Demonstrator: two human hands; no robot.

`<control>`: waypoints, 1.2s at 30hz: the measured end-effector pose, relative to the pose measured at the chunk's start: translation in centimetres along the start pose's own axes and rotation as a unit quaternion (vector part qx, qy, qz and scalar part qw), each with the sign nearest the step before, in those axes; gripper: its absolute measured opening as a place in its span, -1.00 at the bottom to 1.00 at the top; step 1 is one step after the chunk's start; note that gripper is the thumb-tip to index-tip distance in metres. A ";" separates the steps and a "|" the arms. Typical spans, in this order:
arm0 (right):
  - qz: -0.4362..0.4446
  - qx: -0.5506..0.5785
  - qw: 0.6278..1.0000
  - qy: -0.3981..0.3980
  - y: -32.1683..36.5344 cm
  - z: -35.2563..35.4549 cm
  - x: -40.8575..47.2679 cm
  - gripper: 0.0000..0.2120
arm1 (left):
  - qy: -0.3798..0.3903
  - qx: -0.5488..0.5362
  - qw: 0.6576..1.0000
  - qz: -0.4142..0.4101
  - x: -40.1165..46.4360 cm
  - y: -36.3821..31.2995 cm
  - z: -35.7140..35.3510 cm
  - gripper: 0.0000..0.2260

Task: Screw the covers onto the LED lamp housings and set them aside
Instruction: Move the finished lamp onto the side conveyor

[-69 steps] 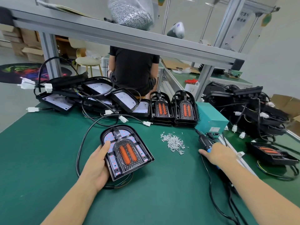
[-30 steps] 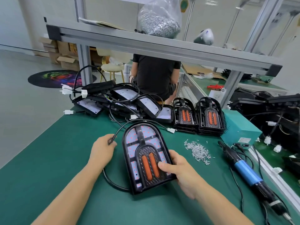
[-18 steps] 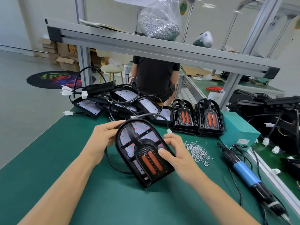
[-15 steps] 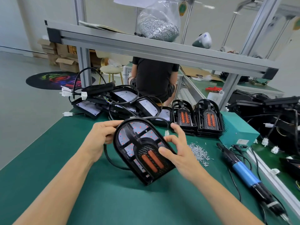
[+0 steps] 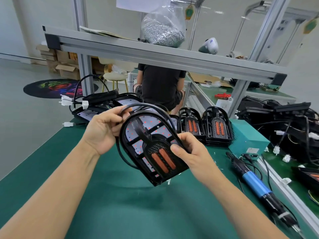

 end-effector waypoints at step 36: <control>-0.089 0.106 0.870 -0.474 1.5 19.8 -18.0 -0.64 | 0.253 -0.075 0.932 0.249 -2.0 19.7 -29.3 -0.68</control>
Point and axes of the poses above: each hand's wrist, its own x-axis towards the middle knuckle, its own z-axis out of the back of the hand, y = z × x, the point moved 5 cm from there along x, towards the middle knuckle, and after that the axes turned 6 degrees about z, right-handed, at the moved point
